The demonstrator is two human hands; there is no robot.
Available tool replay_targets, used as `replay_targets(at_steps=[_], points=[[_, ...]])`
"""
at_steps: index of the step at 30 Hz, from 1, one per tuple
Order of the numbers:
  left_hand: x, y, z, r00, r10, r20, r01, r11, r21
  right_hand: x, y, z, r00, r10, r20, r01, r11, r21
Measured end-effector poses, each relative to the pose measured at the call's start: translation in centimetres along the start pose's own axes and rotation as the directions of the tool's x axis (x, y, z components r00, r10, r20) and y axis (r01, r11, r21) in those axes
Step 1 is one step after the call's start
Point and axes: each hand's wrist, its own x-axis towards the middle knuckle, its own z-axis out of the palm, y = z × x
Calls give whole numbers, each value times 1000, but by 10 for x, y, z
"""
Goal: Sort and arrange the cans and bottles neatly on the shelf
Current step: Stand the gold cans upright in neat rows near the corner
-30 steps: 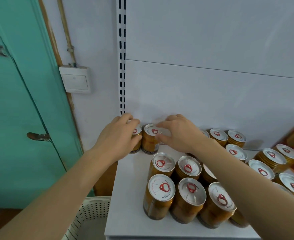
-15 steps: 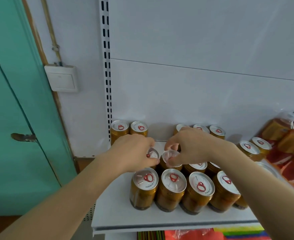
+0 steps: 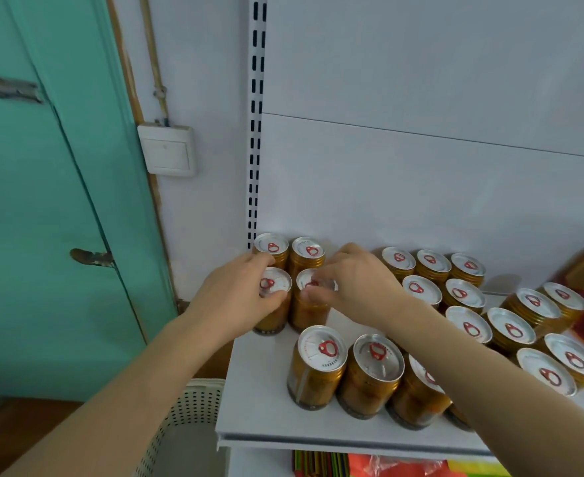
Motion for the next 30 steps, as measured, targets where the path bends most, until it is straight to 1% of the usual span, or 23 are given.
replay_targets(at_steps=[3, 6, 9, 12, 17, 21, 23, 26, 28, 30], points=[[1, -7, 3, 1000, -9, -27, 8, 999, -53, -2, 5, 0, 999, -39, 23, 39, 999, 7], [3, -8, 5, 999, -11, -46, 8, 998, -59, -3, 8, 0, 1000, -15, 18, 14, 999, 41], [8, -8, 5, 998, -25, -51, 22, 998, -65, 2, 3, 5, 1000, 0, 2, 0, 1000, 16], [10, -8, 5, 998, -37, -44, 35, 997, -65, 5, 1, 7, 1000, 15, -11, -15, 1000, 1], [12, -9, 7, 999, -42, -5, 42, 999, 10, 7, 0, 9, 999, 35, -9, -36, 999, -21], [14, -11, 10, 999, -34, 13, 34, 999, -9, 6, 1, 10, 999, 39, -9, -39, 999, -14], [13, -13, 12, 999, -23, -30, 22, 1000, -11, 2, 2, 11, 1000, 27, -11, -27, 999, -17], [6, -4, 14, 984, 27, -175, -22, 999, 32, -9, 10, 10, 997, 55, -52, -55, 998, 12], [-2, 12, 10, 966, 94, -242, -99, 995, -5, -22, 19, 6, 995, 73, -69, -72, 997, 20], [-11, 29, 6, 955, 158, -252, -173, 984, -36, -38, 25, 0, 996, 53, -68, -48, 997, 66]])
